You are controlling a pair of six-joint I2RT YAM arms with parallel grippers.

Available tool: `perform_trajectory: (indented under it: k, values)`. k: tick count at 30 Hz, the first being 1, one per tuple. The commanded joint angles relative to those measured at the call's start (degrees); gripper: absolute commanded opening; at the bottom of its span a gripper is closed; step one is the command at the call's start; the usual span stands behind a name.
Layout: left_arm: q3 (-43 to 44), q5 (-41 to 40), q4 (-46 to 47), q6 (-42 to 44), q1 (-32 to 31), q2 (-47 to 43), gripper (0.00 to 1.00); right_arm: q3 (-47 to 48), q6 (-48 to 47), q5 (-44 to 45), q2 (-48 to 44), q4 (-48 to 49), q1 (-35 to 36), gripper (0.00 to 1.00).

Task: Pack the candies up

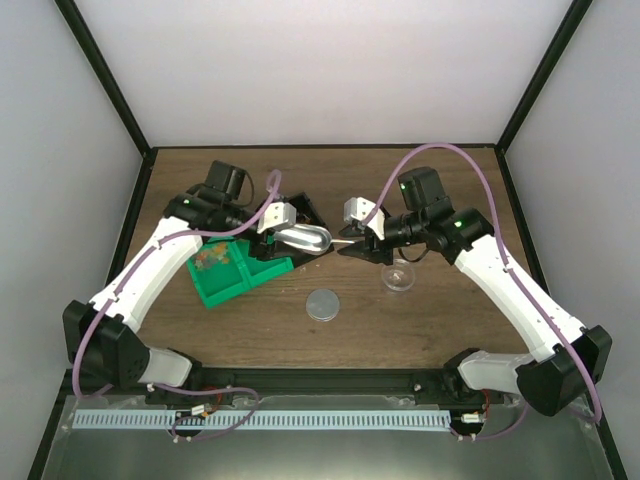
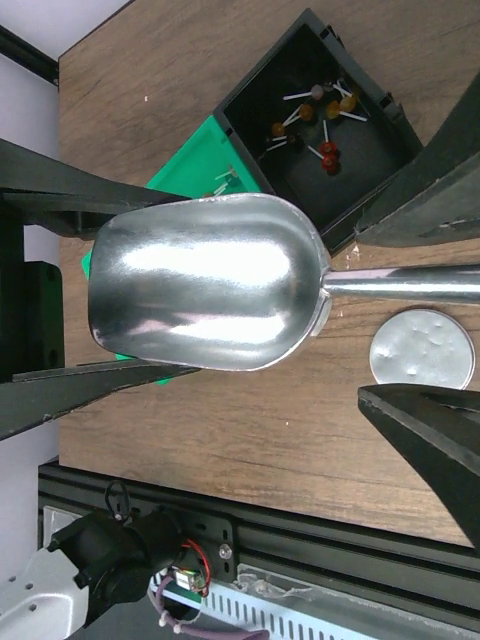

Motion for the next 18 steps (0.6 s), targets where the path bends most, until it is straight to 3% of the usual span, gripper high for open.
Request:
perform_trajectory:
  k: [1, 12, 18]
  values:
    - [-1.24, 3.72, 3.19, -0.92, 0.16, -1.95, 0.59, 0.31, 1.03, -2.57, 0.4, 0.59, -0.32, 0.39]
    - [-1.7, 3.98, 4.79, -2.38, 0.16, -2.22, 0.58, -0.42, 1.85, -2.45, 0.98, 2.05, -0.26, 0.33]
    - [-1.77, 4.14, 5.45, -3.15, 0.15, -1.8, 0.58, -0.77, 2.23, -1.93, 1.03, 2.64, -0.26, 0.24]
